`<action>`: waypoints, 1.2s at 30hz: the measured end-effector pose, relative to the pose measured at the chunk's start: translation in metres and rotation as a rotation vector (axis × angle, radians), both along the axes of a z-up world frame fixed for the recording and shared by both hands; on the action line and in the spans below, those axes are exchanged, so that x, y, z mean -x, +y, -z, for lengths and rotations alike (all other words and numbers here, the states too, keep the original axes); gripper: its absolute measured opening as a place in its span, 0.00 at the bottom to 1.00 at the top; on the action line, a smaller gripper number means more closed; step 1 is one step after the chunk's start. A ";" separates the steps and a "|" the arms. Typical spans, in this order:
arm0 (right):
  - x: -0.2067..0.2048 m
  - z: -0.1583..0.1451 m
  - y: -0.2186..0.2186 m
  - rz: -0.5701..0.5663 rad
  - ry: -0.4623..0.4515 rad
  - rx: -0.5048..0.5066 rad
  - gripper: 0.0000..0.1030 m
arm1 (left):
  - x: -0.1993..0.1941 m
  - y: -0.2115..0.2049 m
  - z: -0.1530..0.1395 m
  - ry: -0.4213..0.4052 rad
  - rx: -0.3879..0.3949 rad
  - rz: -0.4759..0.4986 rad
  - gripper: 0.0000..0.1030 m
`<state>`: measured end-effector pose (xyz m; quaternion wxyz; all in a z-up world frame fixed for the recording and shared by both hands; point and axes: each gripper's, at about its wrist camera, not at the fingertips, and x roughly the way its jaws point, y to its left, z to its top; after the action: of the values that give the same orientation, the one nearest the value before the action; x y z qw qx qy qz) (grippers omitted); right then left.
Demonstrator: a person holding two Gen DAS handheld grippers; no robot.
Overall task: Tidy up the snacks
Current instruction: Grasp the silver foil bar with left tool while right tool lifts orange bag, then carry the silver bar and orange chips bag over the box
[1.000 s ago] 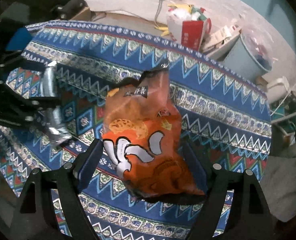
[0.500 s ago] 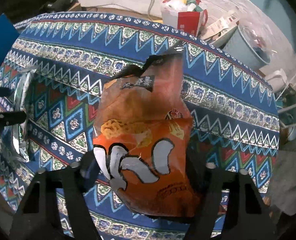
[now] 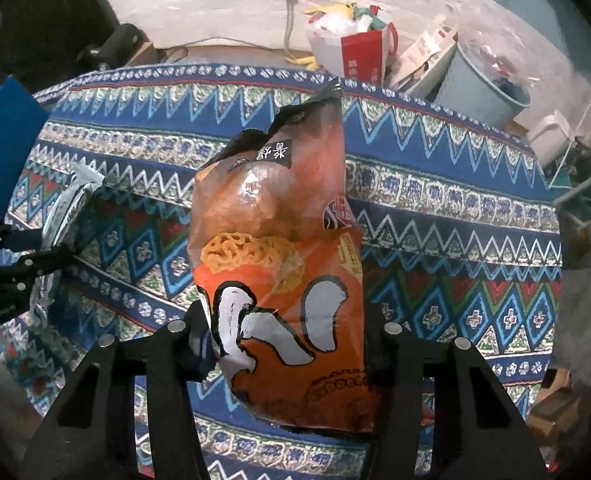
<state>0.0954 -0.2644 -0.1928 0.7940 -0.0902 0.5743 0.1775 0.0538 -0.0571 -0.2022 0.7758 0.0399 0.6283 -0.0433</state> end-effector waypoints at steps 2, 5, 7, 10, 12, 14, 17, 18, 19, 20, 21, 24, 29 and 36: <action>0.002 -0.006 0.002 0.000 -0.010 -0.006 0.49 | -0.001 0.009 -0.007 -0.022 -0.006 0.000 0.26; 0.006 -0.017 0.005 0.003 -0.026 -0.020 0.49 | 0.003 0.011 -0.026 -0.052 -0.007 -0.009 0.26; 0.007 -0.022 0.007 0.004 -0.032 -0.027 0.49 | -0.001 0.017 -0.038 -0.069 -0.011 -0.009 0.26; 0.010 -0.033 0.012 0.001 -0.048 -0.034 0.49 | 0.010 0.024 -0.054 -0.105 -0.026 -0.011 0.26; 0.011 -0.042 0.017 -0.001 -0.063 -0.041 0.49 | 0.014 0.026 -0.064 -0.123 -0.031 -0.013 0.26; 0.012 -0.051 0.021 -0.004 -0.078 -0.048 0.49 | 0.018 0.027 -0.074 -0.144 -0.037 -0.011 0.26; 0.014 -0.063 0.028 -0.010 -0.098 -0.054 0.49 | 0.014 0.028 -0.084 -0.177 -0.052 -0.008 0.26; 0.014 -0.067 0.031 -0.013 -0.105 -0.056 0.49 | 0.015 0.028 -0.088 -0.189 -0.055 -0.009 0.26; 0.014 -0.071 0.034 -0.018 -0.110 -0.059 0.49 | 0.015 0.028 -0.091 -0.199 -0.055 -0.011 0.26; 0.014 -0.076 0.037 -0.021 -0.119 -0.066 0.49 | 0.014 0.029 -0.093 -0.207 -0.054 -0.013 0.26; 0.014 -0.081 0.040 -0.026 -0.125 -0.073 0.49 | 0.015 0.033 -0.097 -0.217 -0.056 -0.016 0.26; 0.016 -0.092 0.049 -0.039 -0.143 -0.090 0.49 | 0.018 0.039 -0.107 -0.243 -0.057 -0.027 0.26; 0.020 -0.114 0.066 -0.067 -0.170 -0.126 0.49 | 0.025 0.054 -0.124 -0.286 -0.065 -0.049 0.26; 0.021 -0.136 0.095 -0.109 -0.194 -0.174 0.49 | 0.034 0.080 -0.149 -0.350 -0.074 -0.092 0.26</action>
<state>0.0745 -0.1698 -0.0571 0.8398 -0.0689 0.4714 0.2601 0.0202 0.0226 -0.0534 0.8724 0.0467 0.4859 0.0233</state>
